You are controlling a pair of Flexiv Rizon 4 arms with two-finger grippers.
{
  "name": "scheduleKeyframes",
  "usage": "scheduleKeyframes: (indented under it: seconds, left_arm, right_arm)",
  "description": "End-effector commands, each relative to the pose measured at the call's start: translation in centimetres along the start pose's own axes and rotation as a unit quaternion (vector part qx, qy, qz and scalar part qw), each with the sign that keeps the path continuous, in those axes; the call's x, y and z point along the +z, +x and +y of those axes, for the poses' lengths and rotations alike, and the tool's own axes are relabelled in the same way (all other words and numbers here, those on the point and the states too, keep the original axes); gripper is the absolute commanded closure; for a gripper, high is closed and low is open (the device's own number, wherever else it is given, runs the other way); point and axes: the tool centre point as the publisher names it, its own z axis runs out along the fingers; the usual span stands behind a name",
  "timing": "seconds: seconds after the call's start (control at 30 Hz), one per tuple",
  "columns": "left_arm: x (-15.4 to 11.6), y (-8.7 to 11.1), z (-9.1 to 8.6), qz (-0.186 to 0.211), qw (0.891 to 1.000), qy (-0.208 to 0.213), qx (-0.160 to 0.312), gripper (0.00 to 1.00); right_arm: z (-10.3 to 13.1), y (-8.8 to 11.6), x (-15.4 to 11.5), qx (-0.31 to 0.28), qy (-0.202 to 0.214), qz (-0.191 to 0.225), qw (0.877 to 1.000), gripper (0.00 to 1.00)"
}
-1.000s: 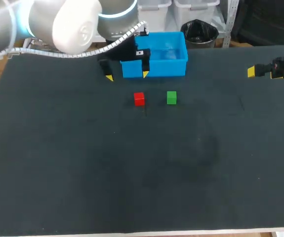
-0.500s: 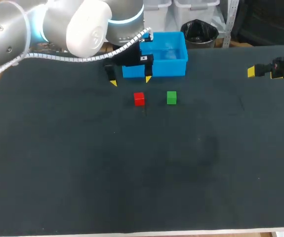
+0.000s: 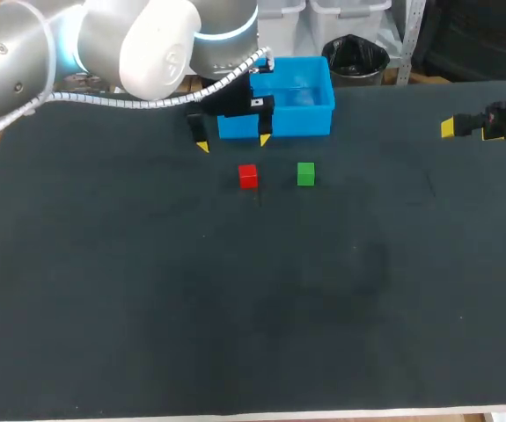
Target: Use the left arm to pick the red cube and place it into the blue plastic box first, then use the right arm to grasp the green cube and put it into the same blue plastic box after the first action is fully finished.
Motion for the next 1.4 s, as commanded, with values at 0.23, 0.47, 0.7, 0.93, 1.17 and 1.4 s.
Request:
scheduleKeyframes:
  seconds: [0.23, 0.47, 0.7, 0.93, 1.17, 1.4]
  left_arm:
    - [3.3, 1.3, -1.1, 0.001, 1.000, -0.004, 0.007, 0.00]
    - [4.9, 1.4, -1.5, 0.008, 1.000, -0.001, 0.006, 0.00]
    - [6.0, 1.0, -1.6, 0.013, 1.000, -0.002, -0.004, 0.00]
    - [7.0, 0.8, -1.8, 0.015, 1.000, -0.013, -0.008, 0.00]
    - [7.8, 0.9, -1.7, 0.018, 1.000, -0.023, -0.013, 0.00]
    - [8.6, 1.1, -1.3, 0.024, 0.999, -0.028, -0.022, 1.00]
  right_arm:
    - [0.2, 0.0, -0.1, 0.001, 0.004, 0.001, 1.000, 0.00]
    - [0.2, 0.0, -0.1, 0.001, 0.004, 0.001, 1.000, 0.00]
    - [0.2, 0.0, -0.1, 0.001, 0.004, 0.001, 1.000, 0.00]
    - [0.2, 0.0, -0.1, 0.001, 0.004, 0.001, 1.000, 0.00]
    - [0.2, 0.0, -0.1, 0.001, 0.004, 0.001, 1.000, 0.00]
    - [0.2, 0.0, -0.1, 0.001, 0.004, 0.001, 1.000, 0.00]
